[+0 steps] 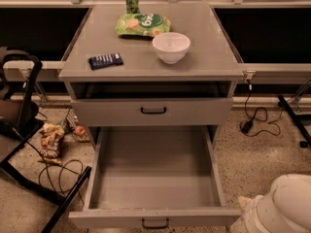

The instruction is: Close middle drawer

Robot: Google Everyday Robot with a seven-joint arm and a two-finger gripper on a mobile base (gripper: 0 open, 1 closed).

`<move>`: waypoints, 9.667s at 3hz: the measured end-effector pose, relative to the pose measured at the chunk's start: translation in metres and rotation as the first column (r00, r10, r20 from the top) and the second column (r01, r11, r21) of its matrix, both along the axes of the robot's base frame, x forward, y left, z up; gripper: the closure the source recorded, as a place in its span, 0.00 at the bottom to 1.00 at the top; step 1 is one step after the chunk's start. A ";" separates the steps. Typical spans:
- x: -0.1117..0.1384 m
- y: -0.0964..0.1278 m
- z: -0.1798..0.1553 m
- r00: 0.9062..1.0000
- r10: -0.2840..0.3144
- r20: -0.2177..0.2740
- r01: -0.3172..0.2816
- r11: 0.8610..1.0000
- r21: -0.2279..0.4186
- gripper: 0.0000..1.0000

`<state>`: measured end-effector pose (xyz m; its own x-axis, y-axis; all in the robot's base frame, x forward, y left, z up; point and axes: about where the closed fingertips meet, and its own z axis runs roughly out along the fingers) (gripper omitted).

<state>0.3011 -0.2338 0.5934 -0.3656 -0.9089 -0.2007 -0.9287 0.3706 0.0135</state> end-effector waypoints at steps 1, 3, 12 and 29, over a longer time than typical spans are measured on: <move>-0.003 0.000 -0.007 1.000 -0.012 -0.016 0.012 1.000 0.006 0.00; -0.006 0.015 -0.059 0.999 0.047 -0.002 -0.047 0.999 -0.021 0.17; 0.117 0.115 -0.222 0.967 0.014 0.255 -0.135 0.877 0.462 1.00; 0.323 0.163 -0.179 0.949 0.029 0.313 -0.210 0.801 0.561 0.74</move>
Offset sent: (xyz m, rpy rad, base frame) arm 0.0102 0.0146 -0.0251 -0.1046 -0.0360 0.0634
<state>0.6236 -0.0710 0.4140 -0.1093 -0.6188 -0.7779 -0.9624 0.2618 -0.0730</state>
